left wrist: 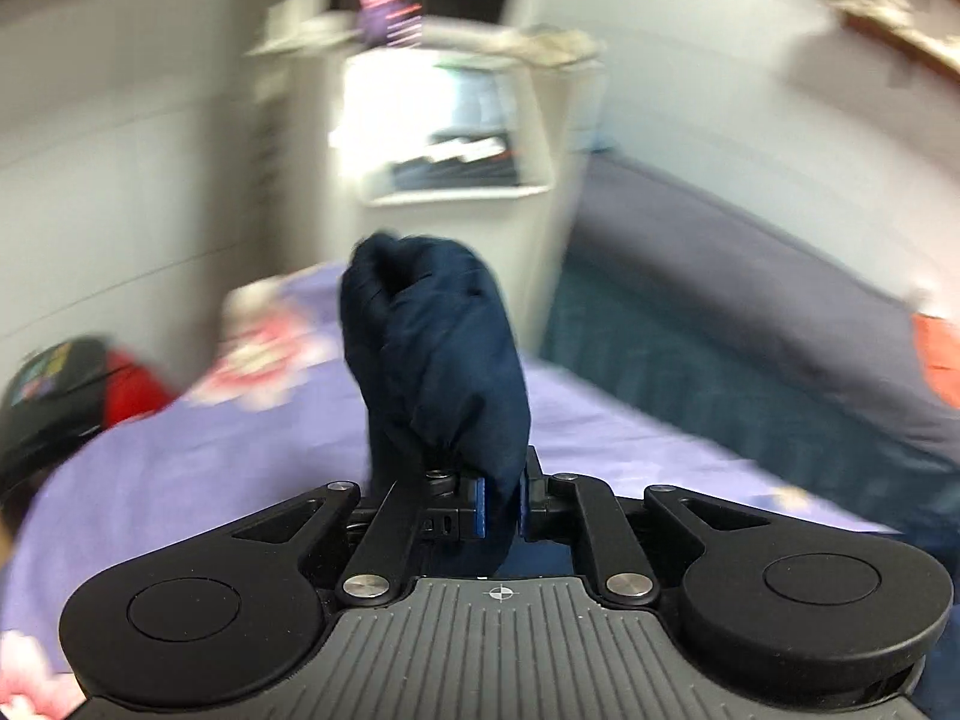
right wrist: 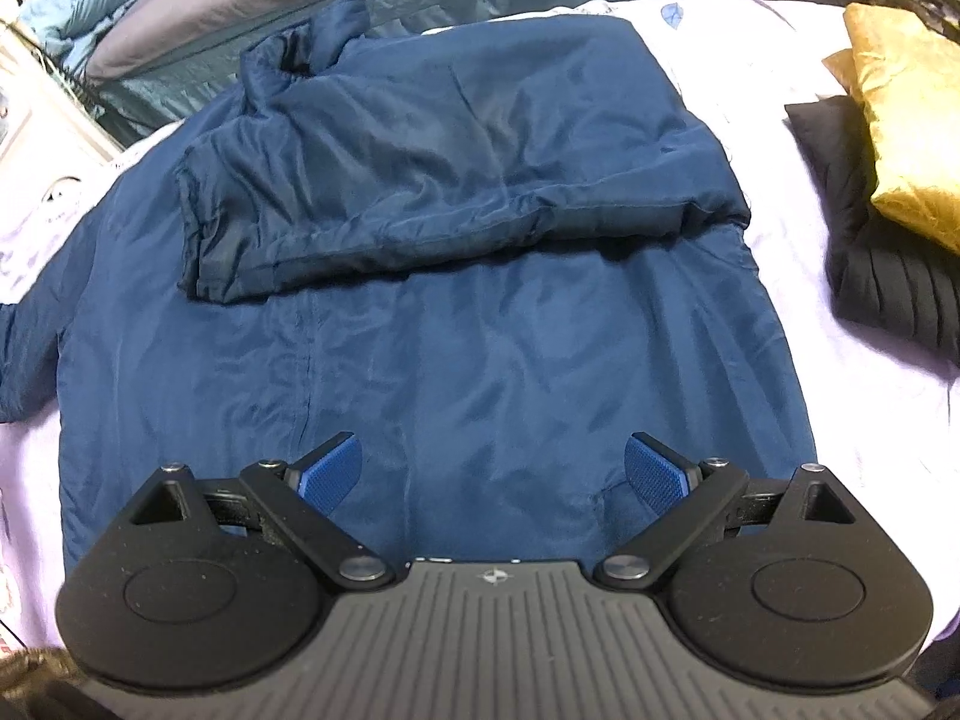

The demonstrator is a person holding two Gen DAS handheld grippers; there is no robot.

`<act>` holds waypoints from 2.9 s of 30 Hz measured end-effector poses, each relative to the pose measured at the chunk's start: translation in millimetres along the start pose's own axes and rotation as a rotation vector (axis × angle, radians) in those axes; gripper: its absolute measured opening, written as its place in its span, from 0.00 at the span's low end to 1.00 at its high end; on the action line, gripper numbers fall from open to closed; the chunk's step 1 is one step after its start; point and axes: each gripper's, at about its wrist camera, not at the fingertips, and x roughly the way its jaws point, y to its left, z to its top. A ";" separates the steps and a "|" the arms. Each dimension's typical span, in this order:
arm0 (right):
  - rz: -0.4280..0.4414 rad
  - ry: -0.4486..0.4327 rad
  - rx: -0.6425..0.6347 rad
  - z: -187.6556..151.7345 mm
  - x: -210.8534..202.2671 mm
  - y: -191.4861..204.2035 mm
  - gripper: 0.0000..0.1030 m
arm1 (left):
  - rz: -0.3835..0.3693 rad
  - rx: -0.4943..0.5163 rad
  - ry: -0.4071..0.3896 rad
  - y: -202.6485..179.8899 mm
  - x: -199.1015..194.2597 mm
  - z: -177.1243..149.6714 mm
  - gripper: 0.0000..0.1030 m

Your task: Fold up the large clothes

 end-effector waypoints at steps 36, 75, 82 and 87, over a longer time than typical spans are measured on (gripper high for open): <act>0.224 -0.091 -0.120 70.5 21.3 25.5 0.92 | -0.186 0.539 0.268 -223.4 -30.6 -190.6 1.00; 0.022 -0.209 -0.144 98.0 69.3 74.2 0.60 | -0.102 0.506 0.279 -180.3 27.2 -145.1 1.00; 0.154 -0.337 -0.420 96.5 56.7 129.7 0.74 | -0.190 0.498 0.199 -202.7 8.4 -127.6 1.00; 0.026 -0.134 -0.471 106.6 126.9 154.6 0.76 | -0.097 0.573 0.412 -205.0 70.2 -151.7 1.00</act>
